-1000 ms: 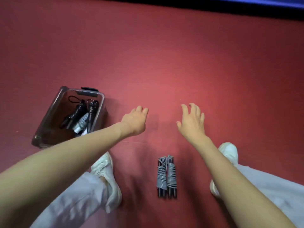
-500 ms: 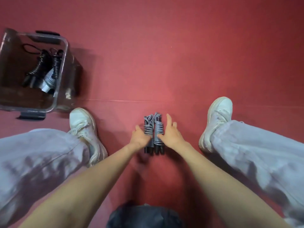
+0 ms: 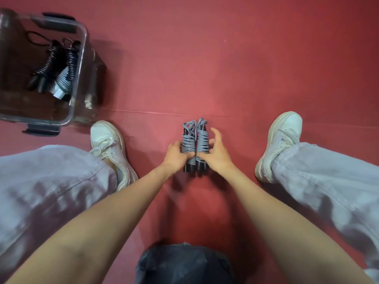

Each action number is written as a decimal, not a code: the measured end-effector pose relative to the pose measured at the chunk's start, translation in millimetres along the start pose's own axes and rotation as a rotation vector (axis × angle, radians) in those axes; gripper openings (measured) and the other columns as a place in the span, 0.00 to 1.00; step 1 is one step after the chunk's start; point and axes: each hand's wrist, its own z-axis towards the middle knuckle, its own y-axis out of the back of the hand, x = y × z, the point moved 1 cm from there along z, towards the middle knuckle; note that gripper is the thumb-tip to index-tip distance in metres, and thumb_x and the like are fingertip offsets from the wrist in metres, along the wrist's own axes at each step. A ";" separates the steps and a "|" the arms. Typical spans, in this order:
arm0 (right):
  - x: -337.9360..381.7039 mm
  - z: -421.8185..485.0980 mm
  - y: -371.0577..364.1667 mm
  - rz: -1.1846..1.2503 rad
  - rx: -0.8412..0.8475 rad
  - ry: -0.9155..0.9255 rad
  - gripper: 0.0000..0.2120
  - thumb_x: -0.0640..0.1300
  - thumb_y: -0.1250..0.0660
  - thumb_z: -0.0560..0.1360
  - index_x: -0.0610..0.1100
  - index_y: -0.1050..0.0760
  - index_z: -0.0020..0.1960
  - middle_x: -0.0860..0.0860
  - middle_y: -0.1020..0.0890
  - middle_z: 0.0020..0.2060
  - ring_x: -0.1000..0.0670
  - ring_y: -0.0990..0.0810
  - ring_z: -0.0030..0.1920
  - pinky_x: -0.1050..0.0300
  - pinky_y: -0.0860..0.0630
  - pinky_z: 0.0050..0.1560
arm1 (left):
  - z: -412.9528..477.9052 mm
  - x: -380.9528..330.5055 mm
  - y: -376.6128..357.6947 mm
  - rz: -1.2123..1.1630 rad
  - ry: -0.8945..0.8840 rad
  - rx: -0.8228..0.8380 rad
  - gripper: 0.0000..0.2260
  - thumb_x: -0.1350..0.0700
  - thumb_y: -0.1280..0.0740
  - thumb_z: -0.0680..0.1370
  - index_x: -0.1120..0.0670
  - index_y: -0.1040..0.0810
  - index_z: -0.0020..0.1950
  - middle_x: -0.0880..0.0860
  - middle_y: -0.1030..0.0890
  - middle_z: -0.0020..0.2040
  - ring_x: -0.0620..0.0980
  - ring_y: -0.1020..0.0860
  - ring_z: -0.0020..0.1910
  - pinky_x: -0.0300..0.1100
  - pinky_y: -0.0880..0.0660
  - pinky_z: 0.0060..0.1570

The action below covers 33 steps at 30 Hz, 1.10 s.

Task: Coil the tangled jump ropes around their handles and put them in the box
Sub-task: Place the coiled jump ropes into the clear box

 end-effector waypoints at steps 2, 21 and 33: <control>15.8 1.1 7.8 0.067 -0.038 0.056 0.43 0.39 0.26 0.66 0.49 0.44 0.75 0.51 0.24 0.53 0.47 0.20 0.48 0.42 0.25 0.58 | -6.4 -22.4 16.9 -0.088 -0.063 0.023 0.24 0.57 0.26 0.71 0.60 0.28 0.64 0.55 0.22 0.56 0.53 0.23 0.53 0.44 0.26 0.56; 330.3 1.9 10.5 0.311 -0.071 0.657 0.39 0.31 0.29 0.70 0.51 0.41 0.74 0.53 0.25 0.45 0.54 0.23 0.38 0.63 0.22 0.42 | -65.7 -203.8 318.5 0.097 -0.451 -0.357 0.21 0.54 0.25 0.72 0.57 0.29 0.61 0.55 0.20 0.53 0.53 0.21 0.48 0.47 0.23 0.45; 357.8 40.5 -136.7 0.080 0.136 0.467 0.43 0.47 0.32 0.61 0.60 0.43 0.73 0.44 0.33 0.65 0.43 0.25 0.60 0.47 0.26 0.62 | -27.7 -57.5 395.8 0.215 -0.084 -0.485 0.24 0.56 0.28 0.75 0.60 0.31 0.67 0.59 0.22 0.60 0.56 0.23 0.53 0.44 0.27 0.52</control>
